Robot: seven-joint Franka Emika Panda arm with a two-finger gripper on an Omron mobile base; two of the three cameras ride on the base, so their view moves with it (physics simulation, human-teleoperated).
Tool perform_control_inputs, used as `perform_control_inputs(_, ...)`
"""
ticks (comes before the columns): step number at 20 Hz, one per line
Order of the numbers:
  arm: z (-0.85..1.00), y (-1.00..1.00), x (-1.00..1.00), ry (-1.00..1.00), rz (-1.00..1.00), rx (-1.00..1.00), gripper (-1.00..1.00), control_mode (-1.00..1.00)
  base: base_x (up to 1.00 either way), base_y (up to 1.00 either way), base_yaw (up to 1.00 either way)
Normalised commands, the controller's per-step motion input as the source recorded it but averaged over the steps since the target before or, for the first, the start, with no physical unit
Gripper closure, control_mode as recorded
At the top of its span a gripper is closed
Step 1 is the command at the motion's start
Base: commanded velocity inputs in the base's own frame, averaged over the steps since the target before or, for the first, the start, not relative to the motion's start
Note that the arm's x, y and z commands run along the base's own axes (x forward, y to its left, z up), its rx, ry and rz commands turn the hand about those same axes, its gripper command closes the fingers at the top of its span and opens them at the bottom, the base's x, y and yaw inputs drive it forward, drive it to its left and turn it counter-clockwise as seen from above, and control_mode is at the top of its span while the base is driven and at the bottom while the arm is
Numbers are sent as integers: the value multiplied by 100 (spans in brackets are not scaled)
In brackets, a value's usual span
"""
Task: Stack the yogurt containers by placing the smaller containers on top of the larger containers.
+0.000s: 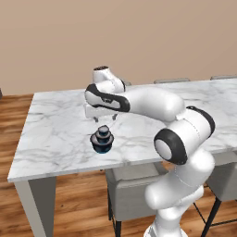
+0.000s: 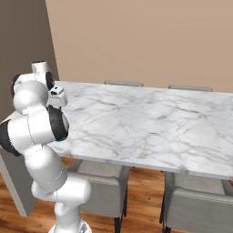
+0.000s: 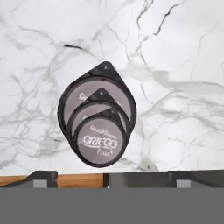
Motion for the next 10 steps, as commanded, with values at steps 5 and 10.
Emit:
perform_control_inputs(5, 36, -57, -56, -9, 0, 0, -100, -100, 0, 0, 0)
perform_control_inputs(10, 31, -65, -44, -5, 0, 0, -100, -100, 0, 0, 0)
